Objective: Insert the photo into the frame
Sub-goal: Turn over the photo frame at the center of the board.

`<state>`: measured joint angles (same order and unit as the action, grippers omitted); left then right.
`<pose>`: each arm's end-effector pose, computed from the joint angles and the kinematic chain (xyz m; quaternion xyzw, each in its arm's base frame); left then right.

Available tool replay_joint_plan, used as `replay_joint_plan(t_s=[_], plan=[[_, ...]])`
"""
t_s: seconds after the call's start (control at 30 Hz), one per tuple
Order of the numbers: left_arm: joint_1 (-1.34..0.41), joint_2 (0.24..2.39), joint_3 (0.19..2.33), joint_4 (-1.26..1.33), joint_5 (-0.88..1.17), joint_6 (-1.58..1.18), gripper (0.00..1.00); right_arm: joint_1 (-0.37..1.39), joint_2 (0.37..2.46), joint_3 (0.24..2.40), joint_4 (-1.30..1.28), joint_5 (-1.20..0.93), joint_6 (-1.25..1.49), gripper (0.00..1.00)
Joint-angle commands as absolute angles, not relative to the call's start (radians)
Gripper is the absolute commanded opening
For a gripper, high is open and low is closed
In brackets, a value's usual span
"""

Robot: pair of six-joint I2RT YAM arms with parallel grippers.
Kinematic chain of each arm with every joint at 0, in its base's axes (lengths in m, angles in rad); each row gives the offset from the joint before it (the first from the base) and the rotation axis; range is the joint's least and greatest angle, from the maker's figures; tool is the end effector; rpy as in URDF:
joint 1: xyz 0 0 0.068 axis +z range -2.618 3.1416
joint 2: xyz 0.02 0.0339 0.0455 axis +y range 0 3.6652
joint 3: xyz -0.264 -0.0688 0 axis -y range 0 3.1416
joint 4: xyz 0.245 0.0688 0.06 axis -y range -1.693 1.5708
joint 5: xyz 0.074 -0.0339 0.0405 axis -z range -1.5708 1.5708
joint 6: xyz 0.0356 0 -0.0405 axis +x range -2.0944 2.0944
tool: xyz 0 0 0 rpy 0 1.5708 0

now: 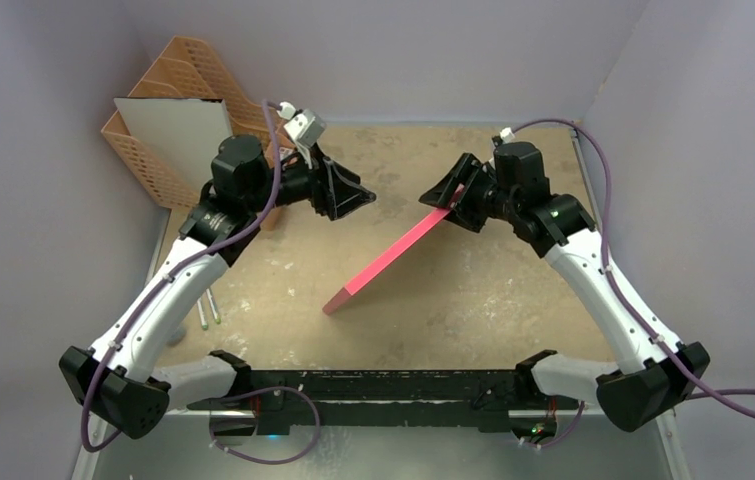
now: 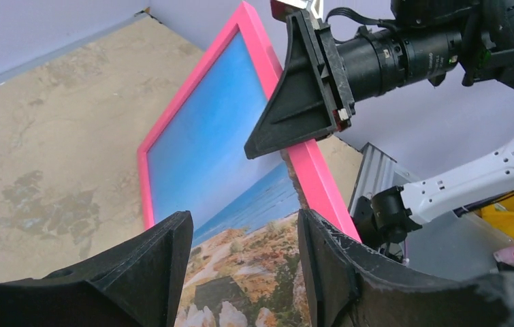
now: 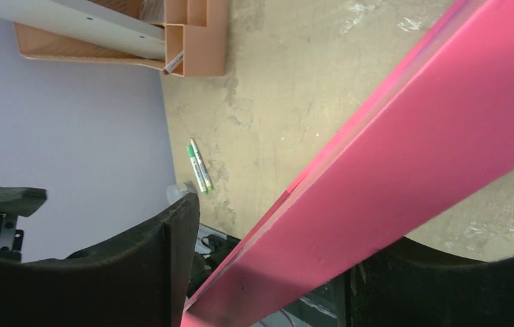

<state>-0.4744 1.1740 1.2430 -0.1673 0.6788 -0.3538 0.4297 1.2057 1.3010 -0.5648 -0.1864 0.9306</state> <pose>0.2206 -0.1384 0.4238 0.2653 0.6840 -0.4806 0.4804 0.2346 0.1148 0.3938 0.1631 0.8341 0.3893 0.3552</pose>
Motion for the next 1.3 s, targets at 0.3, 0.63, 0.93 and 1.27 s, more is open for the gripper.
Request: replay_joint_plan(t_s=[0.3, 0.63, 0.93, 1.27], plan=[[-0.480, 1.241, 1.205, -0.174, 0.427, -0.433, 0.60, 0.314, 1.191, 1.248, -0.462, -0.244, 0.831, 0.51], [-0.480, 1.402, 1.050, -0.218, 0.165, -0.530, 0.60, 0.174, 1.285, 1.115, -0.170, -0.613, 0.617, 0.48], [-0.478, 1.507, 0.989, -0.187, -0.047, -0.577, 0.61, 0.143, 1.309, 0.878, 0.120, -0.706, 0.618, 0.53], [-0.465, 1.517, 0.872, -0.130, -0.188, -0.627, 0.69, 0.085, 1.453, 0.704, 0.447, -0.720, 0.663, 0.66]])
